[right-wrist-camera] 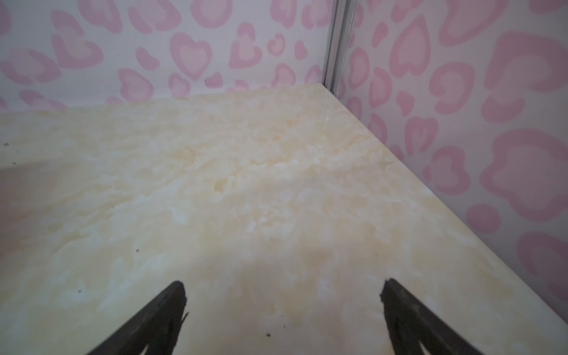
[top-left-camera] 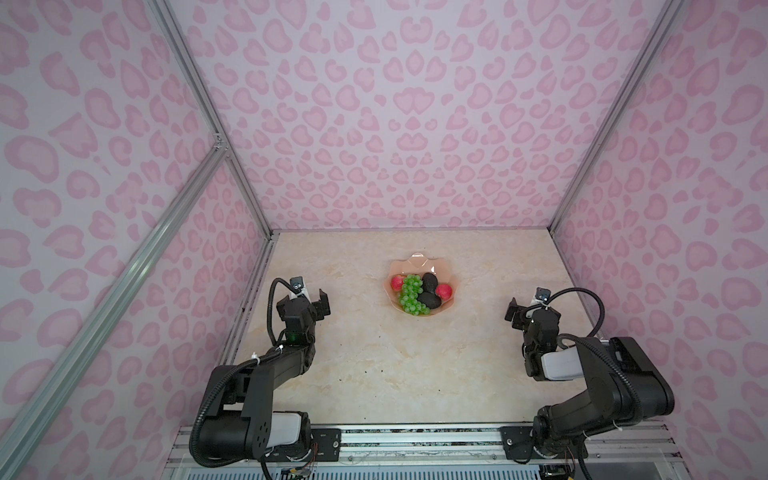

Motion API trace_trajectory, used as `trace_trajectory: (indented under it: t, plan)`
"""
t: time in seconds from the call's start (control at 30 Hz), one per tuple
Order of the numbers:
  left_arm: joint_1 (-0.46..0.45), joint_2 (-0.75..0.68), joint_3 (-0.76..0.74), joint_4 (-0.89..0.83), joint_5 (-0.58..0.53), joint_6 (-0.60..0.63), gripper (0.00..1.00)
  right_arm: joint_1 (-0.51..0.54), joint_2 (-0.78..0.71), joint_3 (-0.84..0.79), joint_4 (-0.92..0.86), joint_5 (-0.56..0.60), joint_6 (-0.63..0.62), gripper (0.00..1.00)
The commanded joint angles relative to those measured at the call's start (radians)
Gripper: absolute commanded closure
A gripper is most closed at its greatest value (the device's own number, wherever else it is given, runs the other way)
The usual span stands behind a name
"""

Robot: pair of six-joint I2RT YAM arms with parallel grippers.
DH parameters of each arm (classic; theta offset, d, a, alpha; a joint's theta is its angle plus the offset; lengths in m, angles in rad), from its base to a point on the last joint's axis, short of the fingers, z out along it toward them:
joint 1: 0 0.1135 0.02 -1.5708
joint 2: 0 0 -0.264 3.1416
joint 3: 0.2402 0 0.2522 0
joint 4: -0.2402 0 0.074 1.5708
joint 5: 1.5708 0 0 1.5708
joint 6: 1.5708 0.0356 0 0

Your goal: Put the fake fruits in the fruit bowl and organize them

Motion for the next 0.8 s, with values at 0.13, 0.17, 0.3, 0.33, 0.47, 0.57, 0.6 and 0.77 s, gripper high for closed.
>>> trace_trajectory:
  t: [0.13,0.17,0.3,0.33,0.47,0.57,0.6,0.77]
  plan:
    - [0.041,0.046,0.02,0.072,0.063,-0.016,0.03,0.03,0.017,0.088,-0.093,-0.033,-0.066,0.0]
    - [0.042,0.047,0.022,0.073,0.065,-0.018,0.03,0.03,0.01,0.095,-0.126,-0.03,-0.061,0.01]
    - [0.045,0.046,0.002,0.105,0.085,-0.015,0.03,0.03,0.019,0.087,-0.092,-0.025,-0.061,0.0]
    - [0.046,0.05,-0.01,0.128,0.089,-0.014,0.03,0.03,0.017,0.091,-0.103,-0.025,-0.059,0.01]
    - [0.05,0.056,-0.023,0.155,0.094,-0.017,0.03,0.031,0.015,0.098,-0.118,-0.023,-0.059,0.0]
    - [0.05,0.056,-0.023,0.155,0.096,-0.016,0.03,0.031,0.012,0.1,-0.129,-0.025,-0.061,0.01]
    - [0.051,0.056,-0.022,0.155,0.097,-0.016,0.03,0.031,0.013,0.099,-0.127,-0.023,-0.059,0.0]
    - [0.052,0.057,-0.022,0.154,0.097,-0.016,0.03,0.023,0.014,0.105,-0.137,-0.043,-0.055,0.0]
